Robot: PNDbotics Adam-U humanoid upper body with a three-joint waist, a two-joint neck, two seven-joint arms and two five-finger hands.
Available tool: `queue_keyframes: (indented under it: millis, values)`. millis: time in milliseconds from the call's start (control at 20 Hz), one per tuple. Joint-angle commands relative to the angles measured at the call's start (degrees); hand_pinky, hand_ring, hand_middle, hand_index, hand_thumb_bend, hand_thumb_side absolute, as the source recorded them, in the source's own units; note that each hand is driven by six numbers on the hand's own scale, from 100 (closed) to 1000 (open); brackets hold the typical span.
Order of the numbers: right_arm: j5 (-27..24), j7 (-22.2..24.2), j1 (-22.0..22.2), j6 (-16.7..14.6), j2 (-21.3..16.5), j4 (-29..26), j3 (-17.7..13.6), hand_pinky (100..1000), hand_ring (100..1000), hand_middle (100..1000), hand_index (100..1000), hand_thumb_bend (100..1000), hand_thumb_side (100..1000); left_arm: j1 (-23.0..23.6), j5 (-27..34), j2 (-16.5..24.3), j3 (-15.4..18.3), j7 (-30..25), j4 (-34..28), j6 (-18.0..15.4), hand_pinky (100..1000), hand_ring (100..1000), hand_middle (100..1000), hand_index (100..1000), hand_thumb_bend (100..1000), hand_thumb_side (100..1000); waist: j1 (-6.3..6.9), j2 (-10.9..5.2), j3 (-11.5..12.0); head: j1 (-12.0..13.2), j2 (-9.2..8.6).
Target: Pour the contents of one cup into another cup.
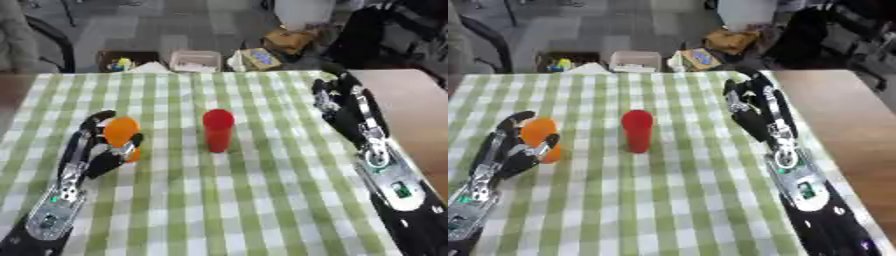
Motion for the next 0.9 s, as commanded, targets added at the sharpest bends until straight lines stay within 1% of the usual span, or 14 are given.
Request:
queue_keyframes:
  millis: [50, 300, 400, 550, 900]
  values:
    - [-0.4, 0.2, -1.2, 0.0, -0.7, -0.8, -0.2, 517, 702, 371, 866, 126, 549, -1.5, -0.4, 0.4, 0.2, 0.1, -0.2, -0.4, 629, 697, 863, 861, 557, 391, 0.13, -0.83, -0.2, 0.2, -0.53]
    - [-0.4, 0.3, -1.3, 0.0, -0.7, -0.8, -0.1, 517, 703, 370, 866, 126, 550, -1.8, -0.1, 0.1, 0.2, 0.1, 0.2, -0.8, 607, 672, 853, 861, 531, 378, 0.18, -0.64, -0.6, 0.2, -0.74]
    - [-0.4, 0.3, -1.4, 0.0, -0.7, -0.7, -0.1, 517, 703, 370, 866, 131, 550, -1.9, -0.1, 0.1, 0.2, 0.1, 0.4, -1.0, 580, 637, 841, 861, 520, 373, 0.16, -0.55, -0.7, 0.2, -0.81]
    - [-0.4, 0.4, -1.4, 0.0, -0.6, -0.7, -0.1, 517, 703, 370, 867, 134, 550, -2.0, -0.1, -0.1, 0.1, 0.0, 0.7, -1.2, 565, 615, 826, 862, 496, 364, 0.1, -0.45, -0.7, 0.3, -0.87]
    - [-0.3, 0.5, -1.5, -0.1, -0.6, -0.6, -0.1, 517, 703, 370, 867, 137, 550, -1.9, -0.7, -0.2, 0.0, -0.8, 1.3, -1.6, 553, 597, 815, 867, 457, 344, -0.07, -0.37, -0.6, 0.2, -0.97]
